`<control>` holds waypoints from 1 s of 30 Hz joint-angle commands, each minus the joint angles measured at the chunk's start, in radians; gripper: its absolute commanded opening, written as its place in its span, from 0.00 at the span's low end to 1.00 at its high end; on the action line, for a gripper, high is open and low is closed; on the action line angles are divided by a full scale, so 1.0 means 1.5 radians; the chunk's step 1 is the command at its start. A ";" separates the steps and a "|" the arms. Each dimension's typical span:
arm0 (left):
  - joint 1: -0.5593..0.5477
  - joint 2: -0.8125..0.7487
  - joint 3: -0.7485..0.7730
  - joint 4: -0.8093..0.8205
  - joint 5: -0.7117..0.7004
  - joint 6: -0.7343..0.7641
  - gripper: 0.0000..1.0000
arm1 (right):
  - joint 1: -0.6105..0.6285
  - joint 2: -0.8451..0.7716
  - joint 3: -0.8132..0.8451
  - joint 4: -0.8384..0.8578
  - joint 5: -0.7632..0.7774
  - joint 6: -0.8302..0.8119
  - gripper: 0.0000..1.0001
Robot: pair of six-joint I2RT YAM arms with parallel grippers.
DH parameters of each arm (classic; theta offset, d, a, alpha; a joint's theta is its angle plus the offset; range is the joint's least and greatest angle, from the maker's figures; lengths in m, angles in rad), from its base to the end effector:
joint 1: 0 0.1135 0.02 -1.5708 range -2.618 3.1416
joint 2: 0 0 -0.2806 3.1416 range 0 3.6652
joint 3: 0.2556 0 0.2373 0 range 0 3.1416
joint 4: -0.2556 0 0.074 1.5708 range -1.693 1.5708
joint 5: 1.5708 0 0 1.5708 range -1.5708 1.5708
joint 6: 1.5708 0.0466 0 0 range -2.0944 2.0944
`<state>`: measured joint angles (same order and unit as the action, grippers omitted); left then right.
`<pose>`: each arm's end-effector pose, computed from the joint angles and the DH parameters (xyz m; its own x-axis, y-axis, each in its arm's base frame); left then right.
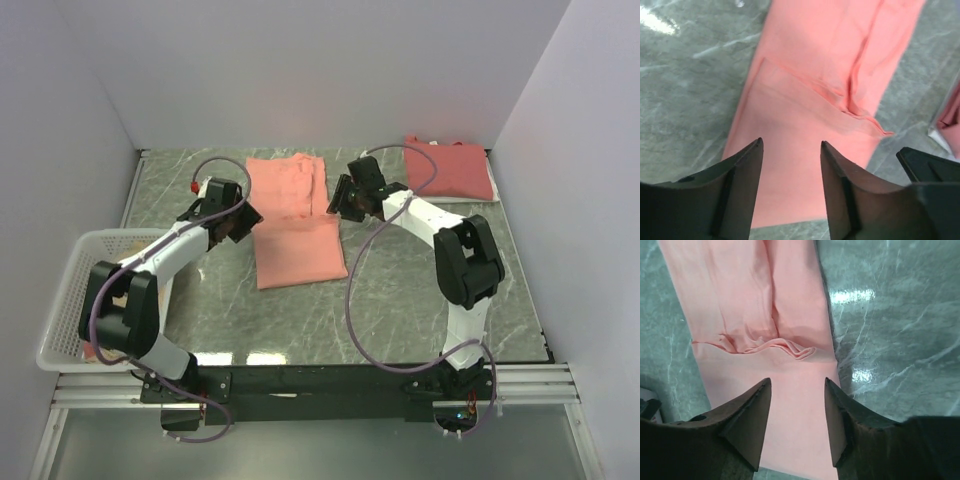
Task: Fold and stack the t-shirts
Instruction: Fold the tshirt
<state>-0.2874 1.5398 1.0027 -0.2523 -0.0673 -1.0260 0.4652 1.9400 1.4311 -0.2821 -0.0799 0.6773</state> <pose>0.3117 -0.0889 0.2425 -0.5559 -0.7255 -0.4058 -0.4592 0.6749 -0.5776 0.3877 0.1988 0.2301 -0.8069 0.2940 -0.5124 0.0107 0.8745 0.4849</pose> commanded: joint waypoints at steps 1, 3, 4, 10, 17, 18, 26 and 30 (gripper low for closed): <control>-0.019 -0.041 -0.006 0.019 0.017 0.008 0.48 | 0.028 -0.072 -0.002 0.003 0.037 -0.029 0.52; -0.040 -0.029 -0.002 0.026 0.021 0.005 0.32 | 0.041 -0.065 0.003 -0.001 0.052 -0.037 0.48; -0.048 -0.008 0.008 0.025 0.022 0.005 0.26 | 0.051 -0.059 0.010 -0.005 0.052 -0.043 0.46; -0.081 0.081 0.080 0.044 0.056 0.009 0.01 | 0.058 -0.002 0.041 -0.016 0.030 -0.062 0.26; -0.089 0.197 0.180 0.043 0.116 0.021 0.01 | 0.056 0.053 0.084 -0.039 0.035 -0.083 0.24; -0.089 0.210 0.200 0.041 0.121 0.022 0.01 | 0.056 0.060 0.092 -0.044 0.037 -0.085 0.24; -0.090 0.300 0.262 0.028 0.124 0.030 0.01 | 0.021 0.115 0.130 -0.051 0.023 -0.086 0.23; -0.080 0.334 0.290 0.015 0.107 0.027 0.01 | 0.005 0.158 0.155 -0.054 0.008 -0.087 0.23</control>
<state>-0.4168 2.0205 1.3827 -0.2173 0.1009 -1.0061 0.4923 2.1403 1.6135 -0.3592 -0.0532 0.5594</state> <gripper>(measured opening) 0.013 0.230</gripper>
